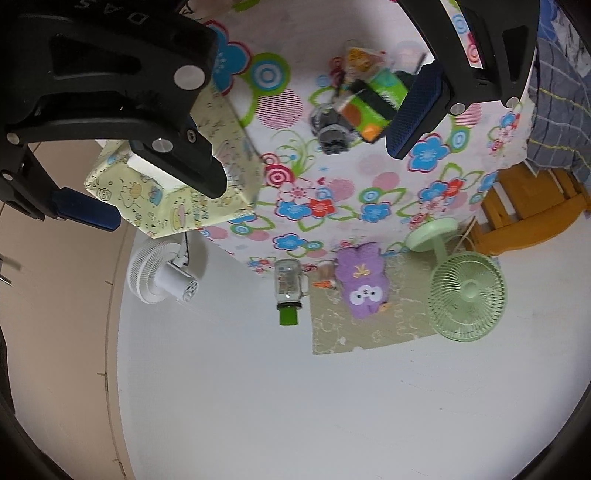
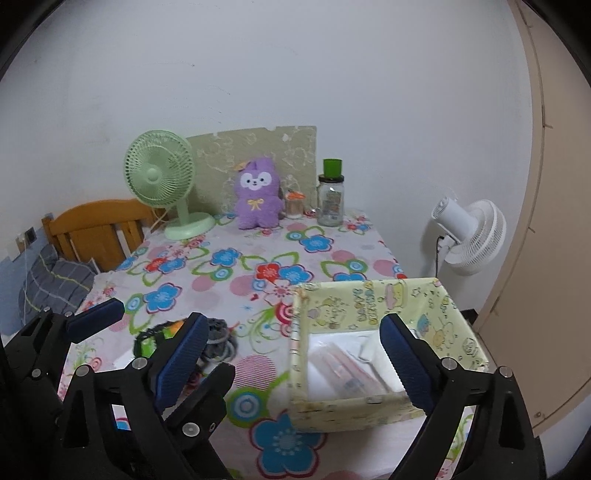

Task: Organize soft objects
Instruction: 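Move the right tool back toward the grey drawstring pouch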

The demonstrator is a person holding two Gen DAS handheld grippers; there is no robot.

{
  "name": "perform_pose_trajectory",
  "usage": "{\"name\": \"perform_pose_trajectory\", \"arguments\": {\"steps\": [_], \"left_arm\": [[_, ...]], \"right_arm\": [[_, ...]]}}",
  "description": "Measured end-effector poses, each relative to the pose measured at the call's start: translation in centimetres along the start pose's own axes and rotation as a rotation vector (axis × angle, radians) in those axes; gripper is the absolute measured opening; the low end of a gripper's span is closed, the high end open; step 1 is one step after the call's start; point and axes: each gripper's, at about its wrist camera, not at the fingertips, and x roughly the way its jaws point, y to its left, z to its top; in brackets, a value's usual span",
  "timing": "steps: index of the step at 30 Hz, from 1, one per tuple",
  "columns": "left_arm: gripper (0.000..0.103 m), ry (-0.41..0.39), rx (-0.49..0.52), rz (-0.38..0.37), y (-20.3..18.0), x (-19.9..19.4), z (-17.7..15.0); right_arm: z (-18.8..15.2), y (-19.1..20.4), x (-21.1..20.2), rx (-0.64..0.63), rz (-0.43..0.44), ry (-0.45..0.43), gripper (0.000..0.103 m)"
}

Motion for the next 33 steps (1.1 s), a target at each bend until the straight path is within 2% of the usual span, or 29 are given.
{"name": "perform_pose_trajectory", "arguments": {"steps": [11,18,27,33], "left_arm": [[0.103,-0.018,0.008,0.051,3.8,-0.7,-1.3],[0.103,-0.001,-0.016,0.076,6.0,0.7,-2.5],[0.103,0.033,-0.008,0.102,7.4,3.3,-4.3],[0.103,0.060,-0.013,0.098,8.4,4.7,-5.1]], "right_arm": [[-0.3,4.0,0.8,-0.003,0.069,0.009,0.099],[-1.1,5.8,3.0,0.024,0.099,0.036,0.099],[-2.3,7.3,6.2,-0.016,0.086,0.078,0.099],[-3.0,7.9,8.2,-0.020,0.109,0.118,0.099]]}}
